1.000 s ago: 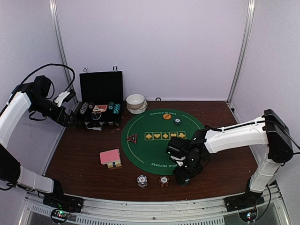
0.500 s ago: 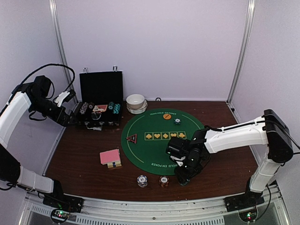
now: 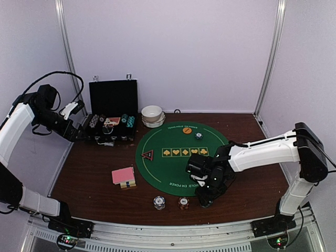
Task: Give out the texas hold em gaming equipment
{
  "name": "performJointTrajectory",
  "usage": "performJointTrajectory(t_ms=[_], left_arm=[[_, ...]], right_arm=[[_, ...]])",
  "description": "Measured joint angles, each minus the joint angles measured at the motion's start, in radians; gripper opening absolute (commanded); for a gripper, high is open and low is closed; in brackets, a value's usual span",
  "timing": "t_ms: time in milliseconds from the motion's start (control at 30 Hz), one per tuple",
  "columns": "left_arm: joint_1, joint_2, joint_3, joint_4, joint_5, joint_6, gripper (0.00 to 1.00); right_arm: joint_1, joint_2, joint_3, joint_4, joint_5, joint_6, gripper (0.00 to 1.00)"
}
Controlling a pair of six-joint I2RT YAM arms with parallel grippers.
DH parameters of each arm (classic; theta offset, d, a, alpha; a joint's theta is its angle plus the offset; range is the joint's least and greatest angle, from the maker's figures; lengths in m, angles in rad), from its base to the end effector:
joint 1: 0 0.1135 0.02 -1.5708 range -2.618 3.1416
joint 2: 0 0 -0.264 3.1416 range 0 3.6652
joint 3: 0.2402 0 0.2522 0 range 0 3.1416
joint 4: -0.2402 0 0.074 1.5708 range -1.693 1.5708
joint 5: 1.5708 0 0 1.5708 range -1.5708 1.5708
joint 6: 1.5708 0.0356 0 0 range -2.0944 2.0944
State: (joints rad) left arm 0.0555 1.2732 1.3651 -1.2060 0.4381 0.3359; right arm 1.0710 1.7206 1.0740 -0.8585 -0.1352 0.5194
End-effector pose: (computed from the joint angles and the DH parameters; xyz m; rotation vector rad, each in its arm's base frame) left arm 0.2283 -0.0024 0.3528 0.4924 2.5342 -0.4465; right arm 0.1387 0.2641 0.1658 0.8462 -2.9649 -0.2185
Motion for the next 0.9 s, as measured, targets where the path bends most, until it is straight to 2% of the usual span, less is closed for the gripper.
performJointTrajectory(t_ms=[233,333,567,733,900], left_arm=[[0.0,0.0,0.0,0.0,0.0,0.001,0.97],[0.0,0.0,0.0,0.0,0.0,0.002,0.97],[0.0,0.0,0.0,0.0,0.0,0.003,0.98],[0.0,0.0,0.0,0.0,0.0,0.003,0.98],[0.0,0.0,0.0,0.0,0.0,0.004,0.98]], right_arm=[[0.0,0.006,0.0,0.001,-0.001,0.0,0.46],[0.0,0.008,0.0,0.002,-0.002,-0.002,0.37],[0.0,0.008,0.001,0.0,-0.003,-0.008,0.23],[0.0,0.008,0.023,-0.041,-0.003,-0.016,0.21],[0.0,0.006,0.134,-0.112,0.002,-0.026,0.21]])
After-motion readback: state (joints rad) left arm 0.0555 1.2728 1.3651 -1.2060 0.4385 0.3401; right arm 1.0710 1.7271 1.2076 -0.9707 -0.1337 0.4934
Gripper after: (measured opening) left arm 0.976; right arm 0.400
